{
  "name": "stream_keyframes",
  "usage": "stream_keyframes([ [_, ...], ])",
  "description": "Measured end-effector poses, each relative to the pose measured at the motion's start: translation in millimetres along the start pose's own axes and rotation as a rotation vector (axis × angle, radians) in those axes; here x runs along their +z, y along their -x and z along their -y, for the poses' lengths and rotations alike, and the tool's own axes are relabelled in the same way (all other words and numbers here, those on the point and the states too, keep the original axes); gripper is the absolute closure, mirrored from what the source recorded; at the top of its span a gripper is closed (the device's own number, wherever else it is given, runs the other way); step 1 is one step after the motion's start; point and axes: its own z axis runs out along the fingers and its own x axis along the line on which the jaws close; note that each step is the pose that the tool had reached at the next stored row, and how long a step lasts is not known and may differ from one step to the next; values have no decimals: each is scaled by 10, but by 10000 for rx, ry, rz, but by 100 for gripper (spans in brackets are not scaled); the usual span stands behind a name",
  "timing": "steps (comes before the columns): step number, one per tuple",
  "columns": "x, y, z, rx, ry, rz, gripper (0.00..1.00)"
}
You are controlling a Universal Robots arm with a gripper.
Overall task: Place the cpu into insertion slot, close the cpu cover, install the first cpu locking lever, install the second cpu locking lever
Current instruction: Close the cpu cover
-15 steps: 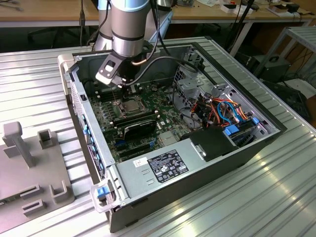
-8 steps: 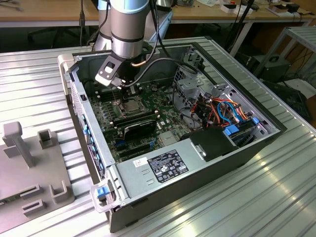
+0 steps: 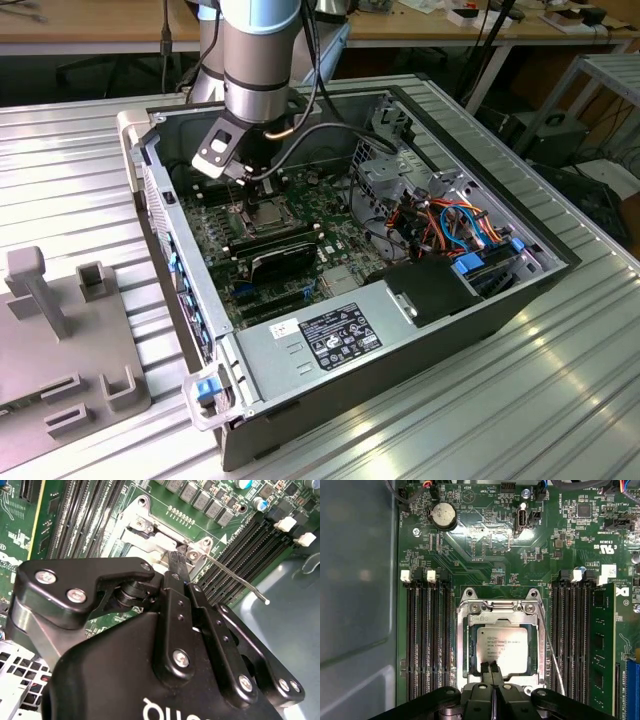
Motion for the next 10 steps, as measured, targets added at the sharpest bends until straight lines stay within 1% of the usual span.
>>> stream_keyframes([
  [3,11,0,2,0,-1,1,89],
  [4,-50,0,-1,1,0,1,89],
  [5,-53,1,-11,0,0,0,89],
  [6,-50,3,-82,0,-11,0,89],
  [7,-49,5,-125,1,-48,0,89],
  [10,-50,5,-126,0,-49,0,89],
])
